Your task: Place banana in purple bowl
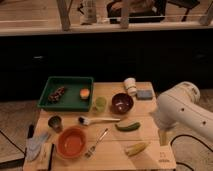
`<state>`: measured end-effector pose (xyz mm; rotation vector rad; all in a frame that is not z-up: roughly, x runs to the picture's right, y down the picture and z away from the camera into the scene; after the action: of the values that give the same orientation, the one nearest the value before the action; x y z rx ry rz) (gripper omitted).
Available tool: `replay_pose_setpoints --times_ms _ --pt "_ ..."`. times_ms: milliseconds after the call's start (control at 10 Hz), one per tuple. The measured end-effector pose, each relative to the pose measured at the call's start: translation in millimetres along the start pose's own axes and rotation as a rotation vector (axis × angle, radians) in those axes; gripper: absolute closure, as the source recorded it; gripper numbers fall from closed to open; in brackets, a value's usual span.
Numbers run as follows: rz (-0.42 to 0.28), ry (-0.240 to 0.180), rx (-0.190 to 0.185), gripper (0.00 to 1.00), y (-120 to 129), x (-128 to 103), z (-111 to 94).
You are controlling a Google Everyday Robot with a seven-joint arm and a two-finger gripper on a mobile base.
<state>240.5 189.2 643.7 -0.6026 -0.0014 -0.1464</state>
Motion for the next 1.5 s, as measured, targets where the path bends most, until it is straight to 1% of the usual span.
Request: replay_pose_setpoints --times_ms 100,200,500,700,1100,1500 --pt "-0.009 -0.009 -0.003 0.20 2.1 -8.3 8.2" --pt "-0.012 -0.010 -0.005 0.20 4.7 -10.8 13.4" --pt "-0.021 -0.024 -0.015 0.20 19.5 -24.4 39.8" --pt "-0.021 -0.031 -0.022 0.20 25.7 -29.2 51.1" --pt "-0.025 -0.053 -0.050 0.20 43.8 -43.9 84.5" --pt "-0.009 -0.078 -0.069 0.20 50.3 -48.1 104.1"
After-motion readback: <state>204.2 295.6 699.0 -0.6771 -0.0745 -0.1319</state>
